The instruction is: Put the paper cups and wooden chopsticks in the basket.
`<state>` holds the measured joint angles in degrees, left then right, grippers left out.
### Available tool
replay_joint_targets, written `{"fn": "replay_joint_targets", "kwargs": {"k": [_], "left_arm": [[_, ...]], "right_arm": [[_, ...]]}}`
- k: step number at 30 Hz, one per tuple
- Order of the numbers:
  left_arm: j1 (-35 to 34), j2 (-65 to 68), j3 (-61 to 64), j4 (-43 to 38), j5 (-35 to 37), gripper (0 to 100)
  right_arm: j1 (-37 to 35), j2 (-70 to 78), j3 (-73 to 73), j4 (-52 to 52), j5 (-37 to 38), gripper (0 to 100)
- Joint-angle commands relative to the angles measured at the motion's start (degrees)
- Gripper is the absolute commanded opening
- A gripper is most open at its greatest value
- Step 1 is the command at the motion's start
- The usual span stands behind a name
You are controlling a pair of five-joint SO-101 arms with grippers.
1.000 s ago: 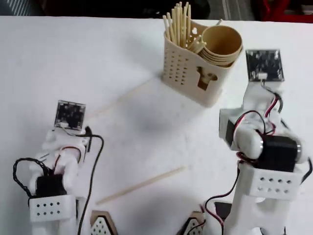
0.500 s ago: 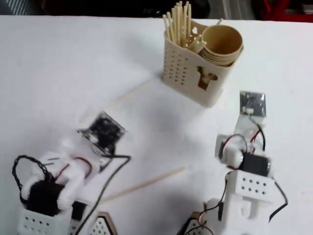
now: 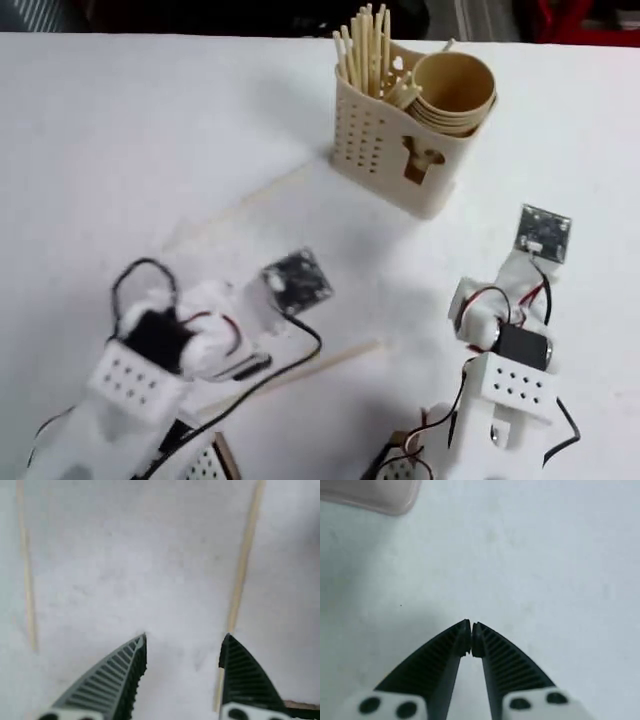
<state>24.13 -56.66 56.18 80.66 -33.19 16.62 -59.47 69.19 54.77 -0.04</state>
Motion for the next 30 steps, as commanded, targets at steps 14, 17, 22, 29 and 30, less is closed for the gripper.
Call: {"fn": "replay_joint_targets", "kwargs": {"k": [14, 17, 22, 29, 30], "left_arm": [[15.60, 31.60, -5.80, -14.95, 8.88, 24], [15.78, 38.02, -9.58, -14.95, 10.55, 23], [15.78, 47.43, -15.91, -14.95, 12.66, 21], [15.78, 59.38, -21.19, -14.95, 15.03, 21], [15.78, 60.79, -21.89, -14.95, 15.56, 21]], "right_arm": [[1.89, -0.84, 3.34, -6.64, -1.32, 1.8], [1.89, -0.57, 3.34, -6.55, -1.14, 1.8], [1.89, -0.48, 3.34, -6.46, -0.88, 1.8], [1.89, -0.48, 3.43, -6.46, -0.88, 1.8], [1.89, -0.48, 3.43, -6.46, -0.88, 1.8]]}}
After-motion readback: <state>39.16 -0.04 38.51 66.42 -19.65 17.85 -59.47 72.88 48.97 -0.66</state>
